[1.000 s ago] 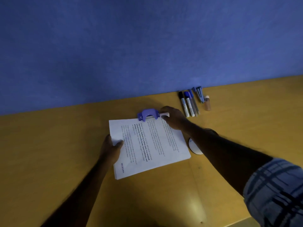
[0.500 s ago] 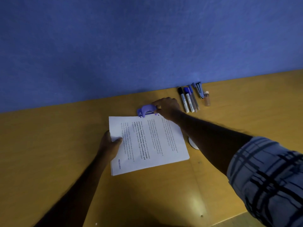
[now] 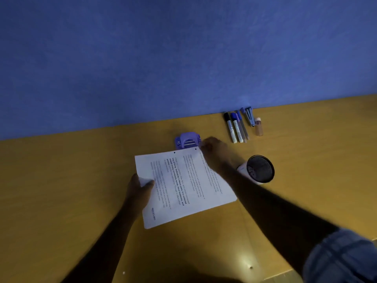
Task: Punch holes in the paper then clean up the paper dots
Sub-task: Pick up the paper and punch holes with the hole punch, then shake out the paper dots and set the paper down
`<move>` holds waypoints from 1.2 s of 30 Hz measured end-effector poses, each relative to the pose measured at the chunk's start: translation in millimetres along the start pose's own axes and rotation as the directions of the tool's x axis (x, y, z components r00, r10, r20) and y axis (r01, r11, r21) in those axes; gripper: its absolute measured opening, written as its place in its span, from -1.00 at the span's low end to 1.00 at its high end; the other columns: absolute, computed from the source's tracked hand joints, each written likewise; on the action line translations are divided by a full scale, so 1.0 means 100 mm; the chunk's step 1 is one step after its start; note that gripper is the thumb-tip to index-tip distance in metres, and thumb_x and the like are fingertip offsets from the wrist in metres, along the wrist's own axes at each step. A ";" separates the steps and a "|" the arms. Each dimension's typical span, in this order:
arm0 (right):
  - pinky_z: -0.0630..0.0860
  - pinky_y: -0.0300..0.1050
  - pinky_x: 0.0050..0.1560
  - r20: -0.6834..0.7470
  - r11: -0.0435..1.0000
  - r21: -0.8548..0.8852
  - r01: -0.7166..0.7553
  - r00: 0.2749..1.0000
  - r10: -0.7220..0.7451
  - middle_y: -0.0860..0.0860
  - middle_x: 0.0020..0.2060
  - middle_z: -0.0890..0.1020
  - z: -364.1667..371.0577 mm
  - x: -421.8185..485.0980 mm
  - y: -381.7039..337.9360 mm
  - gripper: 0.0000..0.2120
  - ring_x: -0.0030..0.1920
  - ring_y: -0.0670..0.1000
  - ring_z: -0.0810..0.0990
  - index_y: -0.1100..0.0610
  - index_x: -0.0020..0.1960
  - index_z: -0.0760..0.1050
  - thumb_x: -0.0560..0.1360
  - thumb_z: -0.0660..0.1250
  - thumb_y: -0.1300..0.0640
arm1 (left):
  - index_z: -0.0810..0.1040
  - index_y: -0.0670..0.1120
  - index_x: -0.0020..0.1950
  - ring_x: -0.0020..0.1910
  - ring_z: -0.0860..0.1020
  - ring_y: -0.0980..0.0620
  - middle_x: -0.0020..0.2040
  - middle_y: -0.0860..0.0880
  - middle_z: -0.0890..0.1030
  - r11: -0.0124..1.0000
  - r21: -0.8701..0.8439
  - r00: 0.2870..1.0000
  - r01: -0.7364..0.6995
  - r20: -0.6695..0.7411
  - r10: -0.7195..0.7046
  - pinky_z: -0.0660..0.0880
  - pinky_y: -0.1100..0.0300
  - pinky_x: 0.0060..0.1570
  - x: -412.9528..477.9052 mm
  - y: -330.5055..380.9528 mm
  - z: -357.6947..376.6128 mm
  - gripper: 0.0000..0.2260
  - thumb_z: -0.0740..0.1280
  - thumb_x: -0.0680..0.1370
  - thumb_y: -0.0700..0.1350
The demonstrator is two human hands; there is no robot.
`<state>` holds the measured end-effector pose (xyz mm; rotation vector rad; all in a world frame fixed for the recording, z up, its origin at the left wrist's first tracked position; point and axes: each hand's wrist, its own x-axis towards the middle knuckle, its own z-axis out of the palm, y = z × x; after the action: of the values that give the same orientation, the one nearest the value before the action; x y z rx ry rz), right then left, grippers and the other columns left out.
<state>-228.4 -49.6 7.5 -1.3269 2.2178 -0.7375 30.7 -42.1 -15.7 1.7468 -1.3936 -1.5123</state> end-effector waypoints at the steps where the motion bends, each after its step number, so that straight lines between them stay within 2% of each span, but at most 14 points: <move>1: 0.55 -0.04 -0.22 0.028 0.995 0.088 -0.052 0.998 0.050 0.04 -0.23 0.67 0.03 -0.22 0.04 -0.79 -0.24 -0.01 0.62 0.14 -0.13 0.59 0.58 0.29 0.05 | 0.49 -0.18 0.25 0.06 0.62 -0.13 0.10 -0.17 0.63 1.000 -0.021 1.000 0.002 0.010 -0.002 0.59 -0.06 0.02 -0.05 -0.01 0.00 -0.74 0.32 0.56 -0.26; 4: 0.44 -0.28 -0.37 0.133 0.943 0.230 -0.241 0.968 0.215 -0.04 -0.47 0.62 0.10 -0.94 0.19 -0.64 -0.45 -0.19 0.57 0.09 -0.33 0.55 0.55 0.32 -0.08 | 0.52 -0.22 0.23 0.10 0.60 -0.17 0.10 -0.21 0.63 0.996 -0.091 1.000 0.008 0.001 -0.008 0.56 -0.13 0.10 -0.21 -0.05 0.00 -0.76 0.31 0.56 -0.29; 7: 0.52 -0.15 -0.34 0.146 0.920 0.220 -0.323 0.944 0.297 -0.02 -0.54 0.60 0.15 -1.49 0.36 -0.55 -0.51 -0.12 0.57 0.14 -0.43 0.53 0.53 0.34 -0.11 | 0.52 -0.26 0.22 0.11 0.60 -0.20 0.11 -0.25 0.62 0.990 -0.143 1.000 -0.010 -0.016 0.008 0.55 -0.07 0.07 -0.33 -0.07 0.04 -0.77 0.29 0.57 -0.30; 9: 0.52 -0.13 -0.39 0.160 0.883 0.251 -0.396 0.917 0.366 0.00 -0.58 0.58 0.13 -1.71 0.45 -0.53 -0.55 -0.08 0.56 0.16 -0.44 0.52 0.52 0.37 -0.12 | 0.51 -0.28 0.25 0.15 0.58 -0.23 0.15 -0.26 0.60 0.984 -0.178 0.999 0.001 -0.040 -0.009 0.53 -0.14 0.14 -0.39 -0.08 0.09 -0.74 0.29 0.57 -0.32; 11: 0.52 -0.15 -0.47 0.252 0.796 0.291 -0.530 0.845 0.471 0.04 -0.57 0.59 0.13 -1.84 0.51 -0.51 -0.56 -0.01 0.57 0.19 -0.43 0.54 0.48 0.40 -0.16 | 0.48 -0.27 0.30 0.19 0.55 -0.23 0.20 -0.26 0.58 0.977 -0.209 0.997 0.032 -0.060 -0.045 0.49 -0.20 0.21 -0.45 -0.07 0.14 -0.70 0.30 0.56 -0.32; 13: 0.54 -0.14 -0.45 0.395 0.632 0.357 -0.687 0.725 0.564 0.14 -0.47 0.65 0.14 -1.93 0.51 -0.52 -0.50 0.07 0.60 0.24 -0.34 0.58 0.45 0.43 -0.18 | 0.47 -0.27 0.31 0.21 0.54 -0.23 0.22 -0.26 0.57 0.975 -0.217 0.995 0.053 -0.069 -0.070 0.47 -0.22 0.23 -0.50 -0.07 0.18 -0.68 0.30 0.56 -0.32; 15: 0.62 -0.04 -0.32 0.508 0.405 0.510 -0.759 0.646 0.570 0.21 -0.31 0.69 0.18 -1.98 0.50 -0.60 -0.36 0.14 0.66 0.29 -0.14 0.60 0.47 0.44 -0.09 | 0.47 -0.29 0.30 0.21 0.54 -0.25 0.22 -0.28 0.57 0.971 -0.228 0.994 0.071 -0.069 -0.089 0.47 -0.22 0.23 -0.55 -0.09 0.21 -0.69 0.29 0.55 -0.33; 17: 0.65 0.04 -0.16 0.558 0.192 0.665 -0.722 0.651 0.514 0.24 -0.07 0.68 0.23 -2.02 0.48 -0.74 -0.14 0.19 0.68 0.26 0.09 0.55 0.53 0.41 0.08 | 0.45 -0.29 0.32 0.21 0.53 -0.25 0.22 -0.29 0.56 0.967 -0.235 0.991 0.099 -0.065 -0.117 0.47 -0.22 0.23 -0.61 -0.11 0.23 -0.68 0.28 0.56 -0.33; 19: 0.64 0.03 -0.16 0.545 0.070 0.762 -0.643 0.696 0.467 0.21 0.08 0.65 0.29 -2.05 0.47 -0.77 0.01 0.21 0.65 0.23 0.19 0.50 0.54 0.36 0.24 | 0.41 -0.29 0.35 0.23 0.52 -0.25 0.24 -0.28 0.54 0.959 -0.250 0.987 0.133 -0.061 -0.152 0.46 -0.23 0.24 -0.68 -0.13 0.24 -0.65 0.28 0.57 -0.30; 21: 0.62 -0.02 -0.24 0.500 0.059 0.804 -0.592 0.727 0.471 0.21 0.12 0.64 0.32 -2.09 0.48 -0.74 0.03 0.21 0.63 0.25 0.20 0.49 0.52 0.33 0.36 | 0.40 -0.28 0.36 0.24 0.51 -0.25 0.26 -0.28 0.53 0.956 -0.263 0.985 0.133 -0.072 -0.157 0.45 -0.22 0.24 -0.77 -0.17 0.24 -0.65 0.28 0.57 -0.29; 23: 0.64 0.05 -0.18 0.438 0.125 0.820 -0.558 0.753 0.490 0.21 0.10 0.65 0.32 -2.11 0.50 -0.72 0.04 0.23 0.64 0.27 0.19 0.49 0.49 0.34 0.41 | 0.41 -0.28 0.35 0.24 0.50 -0.24 0.26 -0.27 0.53 0.958 -0.257 0.987 0.124 -0.069 -0.146 0.44 -0.22 0.25 -0.86 -0.24 0.21 -0.65 0.28 0.57 -0.31; 26: 0.61 0.23 0.04 0.336 0.292 0.815 -0.501 0.818 0.466 0.19 0.09 0.65 0.26 -2.12 0.55 -0.71 0.07 0.25 0.64 0.27 0.20 0.50 0.49 0.36 0.40 | 0.50 -0.29 0.25 0.19 0.55 -0.24 0.19 -0.27 0.58 0.963 -0.245 0.993 0.108 -0.017 -0.116 0.48 -0.23 0.21 -1.00 -0.36 0.10 -0.73 0.28 0.55 -0.35; 31: 0.64 0.19 -0.01 0.304 0.357 0.824 -0.441 0.874 0.379 0.20 0.11 0.65 0.11 -2.11 0.63 -0.69 0.07 0.23 0.66 0.26 0.24 0.49 0.52 0.33 0.40 | 0.51 -0.28 0.25 0.13 0.57 -0.24 0.16 -0.26 0.60 0.927 -0.354 0.992 0.121 0.001 -0.129 0.50 -0.23 0.18 -1.06 -0.48 -0.13 -0.72 0.32 0.54 -0.35; 36: 0.65 0.05 -0.11 0.284 0.444 0.823 -0.354 0.934 0.217 0.17 0.13 0.66 -0.14 -1.90 0.56 -0.69 0.05 0.16 0.69 0.15 0.22 0.52 0.52 0.34 0.38 | 0.50 -0.08 0.18 0.04 0.59 -0.06 0.10 -0.09 0.61 0.948 -0.319 1.000 0.004 0.014 0.000 0.56 0.06 -0.07 -0.92 -0.32 -0.40 -0.74 0.40 0.51 -0.24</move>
<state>-191.4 145.1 1.9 -0.4247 1.4630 -1.3297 89.8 40.2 12.6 1.5399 -1.0797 -1.6484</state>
